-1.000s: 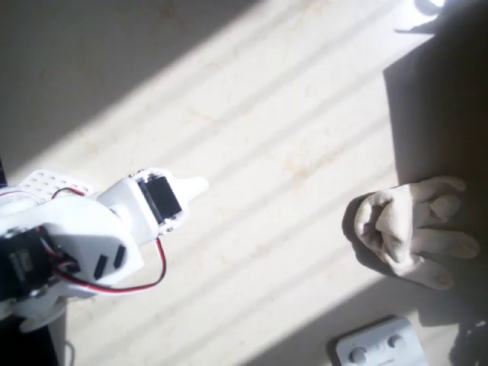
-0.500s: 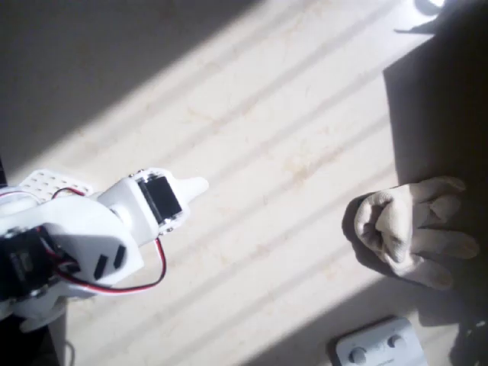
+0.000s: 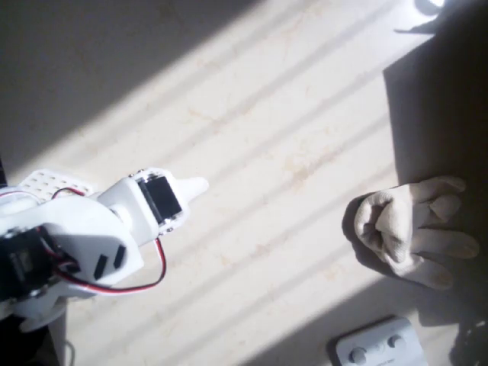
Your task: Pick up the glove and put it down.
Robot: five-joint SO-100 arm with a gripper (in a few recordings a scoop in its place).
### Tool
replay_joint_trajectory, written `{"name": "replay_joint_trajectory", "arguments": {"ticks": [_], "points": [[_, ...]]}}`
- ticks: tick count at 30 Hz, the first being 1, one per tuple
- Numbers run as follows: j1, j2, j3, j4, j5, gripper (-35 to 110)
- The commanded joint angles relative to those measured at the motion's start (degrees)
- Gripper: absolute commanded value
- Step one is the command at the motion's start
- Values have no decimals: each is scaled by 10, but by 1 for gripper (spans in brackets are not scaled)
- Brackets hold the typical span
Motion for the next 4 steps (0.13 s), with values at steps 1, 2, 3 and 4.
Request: {"name": "replay_joint_trajectory", "arguments": {"ticks": [1, 2, 3, 4], "points": [[1, 4, -14, 3, -3, 0], [1, 4, -14, 3, -3, 0], [1, 4, -14, 3, -3, 0], [1, 4, -14, 3, -3, 0]]}}
